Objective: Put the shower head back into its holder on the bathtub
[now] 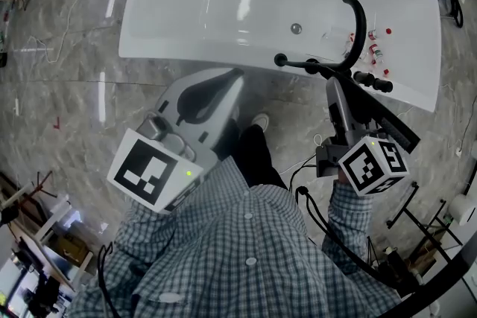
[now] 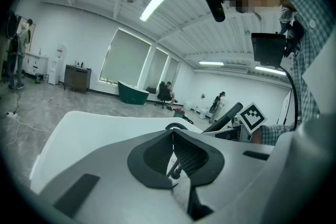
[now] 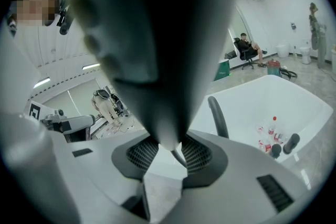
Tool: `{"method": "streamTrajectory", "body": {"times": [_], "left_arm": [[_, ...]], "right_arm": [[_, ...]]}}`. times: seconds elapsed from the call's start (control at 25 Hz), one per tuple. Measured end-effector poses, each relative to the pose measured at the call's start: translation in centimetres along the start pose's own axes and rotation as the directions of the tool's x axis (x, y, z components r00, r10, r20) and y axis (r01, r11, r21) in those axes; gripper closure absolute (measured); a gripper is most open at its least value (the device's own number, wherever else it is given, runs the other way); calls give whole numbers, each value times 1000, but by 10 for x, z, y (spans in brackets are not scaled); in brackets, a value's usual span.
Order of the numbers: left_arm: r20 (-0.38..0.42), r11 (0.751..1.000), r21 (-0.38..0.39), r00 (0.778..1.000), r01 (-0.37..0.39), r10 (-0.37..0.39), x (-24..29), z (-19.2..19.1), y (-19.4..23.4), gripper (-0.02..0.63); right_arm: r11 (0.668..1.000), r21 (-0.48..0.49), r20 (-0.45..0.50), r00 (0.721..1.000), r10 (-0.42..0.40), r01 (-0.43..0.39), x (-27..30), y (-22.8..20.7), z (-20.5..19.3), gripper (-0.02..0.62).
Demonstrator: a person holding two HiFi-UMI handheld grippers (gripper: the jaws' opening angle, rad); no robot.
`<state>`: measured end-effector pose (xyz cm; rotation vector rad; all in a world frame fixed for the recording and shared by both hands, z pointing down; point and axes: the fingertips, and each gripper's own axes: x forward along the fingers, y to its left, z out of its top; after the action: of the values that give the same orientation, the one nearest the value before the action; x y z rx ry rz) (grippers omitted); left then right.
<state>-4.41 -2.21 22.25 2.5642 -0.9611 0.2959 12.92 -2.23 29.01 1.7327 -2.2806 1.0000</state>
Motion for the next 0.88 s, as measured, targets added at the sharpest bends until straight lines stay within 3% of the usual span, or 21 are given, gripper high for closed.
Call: {"method": "streamTrajectory", "body": {"times": [0.88], "left_arm": [[-6,999,-34,999,36,-36,20,-25,9,597]], "right_arm": [[1000,21,-46,999,-15,16,32,-18,-32,460]]}}
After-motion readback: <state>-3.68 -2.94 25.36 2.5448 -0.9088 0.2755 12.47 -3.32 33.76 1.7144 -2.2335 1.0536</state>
